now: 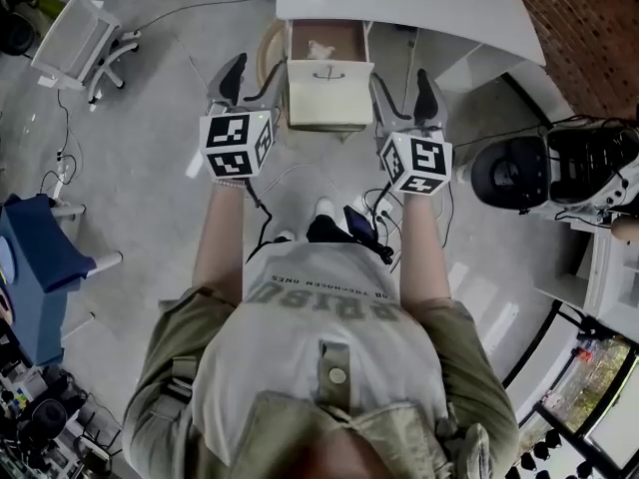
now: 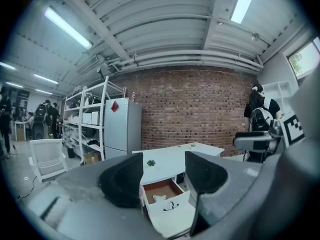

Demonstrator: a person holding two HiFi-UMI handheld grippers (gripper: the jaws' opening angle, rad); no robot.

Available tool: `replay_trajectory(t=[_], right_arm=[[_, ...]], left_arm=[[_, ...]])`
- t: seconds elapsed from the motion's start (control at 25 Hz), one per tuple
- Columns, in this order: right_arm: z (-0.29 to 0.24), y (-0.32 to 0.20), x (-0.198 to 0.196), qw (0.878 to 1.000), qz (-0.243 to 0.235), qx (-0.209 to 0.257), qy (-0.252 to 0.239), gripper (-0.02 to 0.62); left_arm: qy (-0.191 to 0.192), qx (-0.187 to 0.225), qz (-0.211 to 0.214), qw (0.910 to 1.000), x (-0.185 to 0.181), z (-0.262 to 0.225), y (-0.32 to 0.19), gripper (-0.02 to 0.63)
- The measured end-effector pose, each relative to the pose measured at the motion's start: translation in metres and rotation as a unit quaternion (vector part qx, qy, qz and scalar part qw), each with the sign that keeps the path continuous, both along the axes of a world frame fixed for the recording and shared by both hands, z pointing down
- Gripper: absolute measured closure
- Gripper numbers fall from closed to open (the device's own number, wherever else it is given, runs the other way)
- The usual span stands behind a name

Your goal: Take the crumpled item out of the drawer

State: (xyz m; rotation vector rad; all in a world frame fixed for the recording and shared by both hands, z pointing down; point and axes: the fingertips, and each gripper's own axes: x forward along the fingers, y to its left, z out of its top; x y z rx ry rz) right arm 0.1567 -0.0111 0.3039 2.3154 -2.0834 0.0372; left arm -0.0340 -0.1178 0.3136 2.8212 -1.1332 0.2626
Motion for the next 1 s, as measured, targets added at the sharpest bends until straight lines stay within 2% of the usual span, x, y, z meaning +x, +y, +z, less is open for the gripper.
replay_trajectory(t=[0.44,0.76,1.0], right_arm=[[0.002,-0.035,0.051,0.999,-0.035,0.0,-0.013,0.256],[0.038,-0.054,0.061,0.998,-0.039,-0.031,-0.036,0.256],[0.06,-0.073,0.066,0.997,-0.028,-0.05,-0.041,0.256]], left_arm=[[-0.01,0.003,-0.043,0.999,0.032,-0.002,-0.019,0.322],[-0.031,-0.028,-0.051,0.9978,0.036,0.03,-0.034,0.322],[-0.032,-0.043,-0.044,0.9976,0.043,0.049,-0.059,0.322]])
